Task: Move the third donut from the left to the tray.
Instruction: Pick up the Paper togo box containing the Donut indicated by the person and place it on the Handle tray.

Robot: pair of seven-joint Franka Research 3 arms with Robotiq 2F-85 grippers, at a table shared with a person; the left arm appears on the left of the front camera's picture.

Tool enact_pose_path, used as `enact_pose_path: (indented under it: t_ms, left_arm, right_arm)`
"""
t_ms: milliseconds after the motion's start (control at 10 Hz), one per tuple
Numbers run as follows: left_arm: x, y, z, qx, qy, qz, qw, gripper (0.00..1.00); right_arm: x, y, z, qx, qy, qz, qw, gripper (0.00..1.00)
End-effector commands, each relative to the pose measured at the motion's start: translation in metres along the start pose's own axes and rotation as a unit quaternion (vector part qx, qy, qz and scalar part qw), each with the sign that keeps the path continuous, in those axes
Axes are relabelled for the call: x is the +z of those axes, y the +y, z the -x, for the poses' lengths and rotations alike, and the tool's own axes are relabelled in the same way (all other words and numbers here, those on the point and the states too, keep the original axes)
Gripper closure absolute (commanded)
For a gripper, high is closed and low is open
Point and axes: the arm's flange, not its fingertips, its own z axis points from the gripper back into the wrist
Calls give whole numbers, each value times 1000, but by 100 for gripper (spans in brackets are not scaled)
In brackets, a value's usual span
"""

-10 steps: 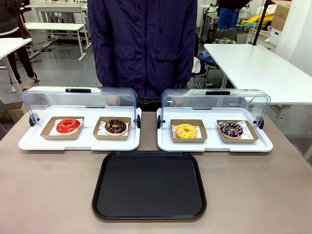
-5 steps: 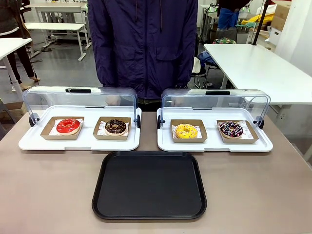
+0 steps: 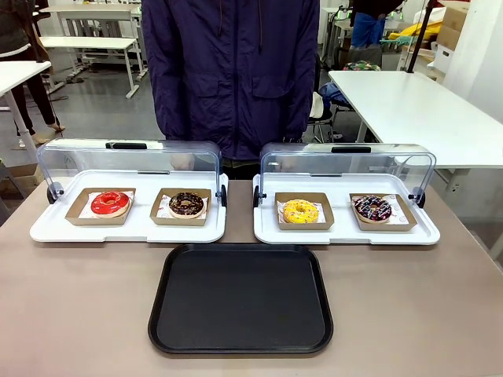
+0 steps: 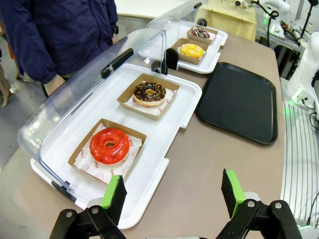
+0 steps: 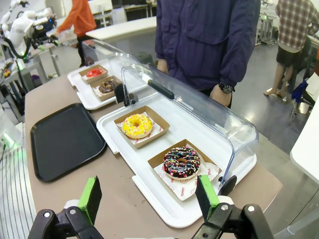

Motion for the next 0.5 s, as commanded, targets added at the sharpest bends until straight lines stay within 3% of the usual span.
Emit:
enact_pose_path:
  t_ms: [0, 400]
  left_arm:
    - [2, 1, -1, -4, 1, 2, 1000, 0]
    - [2, 1, -1, -4, 1, 2, 1000, 0]
  right_arm:
    - [-1, -2, -1, 10, -13, 0, 1000, 0]
    - [-1, -2, -1, 10, -13, 0, 1000, 0]
